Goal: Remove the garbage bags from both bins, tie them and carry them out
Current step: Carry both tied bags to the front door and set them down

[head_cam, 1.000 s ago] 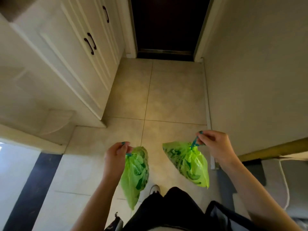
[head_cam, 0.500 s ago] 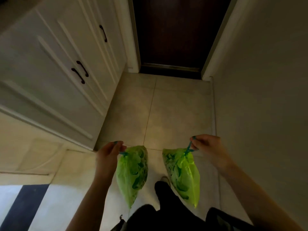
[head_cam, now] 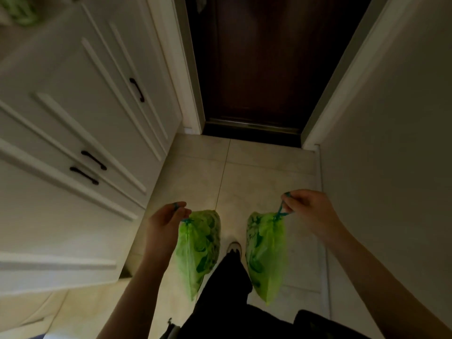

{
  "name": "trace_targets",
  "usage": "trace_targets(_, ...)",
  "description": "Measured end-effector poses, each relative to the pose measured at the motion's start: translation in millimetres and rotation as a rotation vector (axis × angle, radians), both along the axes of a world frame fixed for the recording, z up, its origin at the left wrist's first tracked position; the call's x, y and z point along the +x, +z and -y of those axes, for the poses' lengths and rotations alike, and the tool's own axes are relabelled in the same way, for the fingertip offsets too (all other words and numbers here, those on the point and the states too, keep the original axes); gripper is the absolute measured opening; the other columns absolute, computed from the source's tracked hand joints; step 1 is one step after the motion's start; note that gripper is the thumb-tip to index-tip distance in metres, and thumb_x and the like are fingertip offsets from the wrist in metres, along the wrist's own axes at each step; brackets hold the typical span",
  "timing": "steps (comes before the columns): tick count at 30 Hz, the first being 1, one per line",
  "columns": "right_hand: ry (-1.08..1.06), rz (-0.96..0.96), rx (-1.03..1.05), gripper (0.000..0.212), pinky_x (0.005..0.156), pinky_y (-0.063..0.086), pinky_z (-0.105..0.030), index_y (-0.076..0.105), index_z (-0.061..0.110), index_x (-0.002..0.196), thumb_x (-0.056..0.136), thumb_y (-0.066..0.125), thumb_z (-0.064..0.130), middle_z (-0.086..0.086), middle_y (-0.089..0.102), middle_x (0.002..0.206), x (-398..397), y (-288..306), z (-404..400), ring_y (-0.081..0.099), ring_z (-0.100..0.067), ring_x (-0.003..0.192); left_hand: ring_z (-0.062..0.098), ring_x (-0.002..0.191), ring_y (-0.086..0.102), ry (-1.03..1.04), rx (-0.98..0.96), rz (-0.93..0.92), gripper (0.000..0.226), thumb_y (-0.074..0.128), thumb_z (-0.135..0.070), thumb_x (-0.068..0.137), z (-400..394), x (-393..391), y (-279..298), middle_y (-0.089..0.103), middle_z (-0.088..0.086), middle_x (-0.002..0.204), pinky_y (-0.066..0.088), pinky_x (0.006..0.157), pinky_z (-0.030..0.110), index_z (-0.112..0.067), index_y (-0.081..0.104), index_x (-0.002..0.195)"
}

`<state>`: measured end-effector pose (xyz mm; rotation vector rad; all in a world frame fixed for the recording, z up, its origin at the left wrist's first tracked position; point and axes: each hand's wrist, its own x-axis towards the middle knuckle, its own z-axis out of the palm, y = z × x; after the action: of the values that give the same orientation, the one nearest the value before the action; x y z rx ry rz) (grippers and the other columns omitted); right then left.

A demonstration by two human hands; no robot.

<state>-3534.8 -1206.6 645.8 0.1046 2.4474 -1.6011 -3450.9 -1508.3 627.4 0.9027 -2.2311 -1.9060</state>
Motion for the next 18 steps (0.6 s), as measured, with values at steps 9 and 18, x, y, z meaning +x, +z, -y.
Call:
trace_targets(9,-0.045,-0.042,-0.001,0.022,0.068,0.049,-0.011,0.069,-0.007,0.072,0.085,0.065,0.009,-0.004,0.069,0.063,-196.0,28.0,11.7,0.061,-0.001,0.056,0.008,0.072,0.070,-0.012,-0.028,-0.014,0.022,0.057,-0.015,0.091,4.2,-196.7,3.6,0.075,-0.003,0.074,0.055,0.084,0.036,-0.025,0.073,0.082)
trace_targets(18,0.090,-0.012,-0.002,0.019,0.069,0.048,-0.013,0.071,0.001,0.070,0.084,0.066,0.012,0.001,0.071,0.060,-376.0,7.2,12.7,0.063,-0.006,0.060,0.005,0.073,0.070,0.166,-0.059,0.018,0.021,0.057,-0.025,0.089,-0.7,-346.1,-14.5,0.076,-0.006,0.077,0.053,0.078,0.032,-0.033,0.073,0.079)
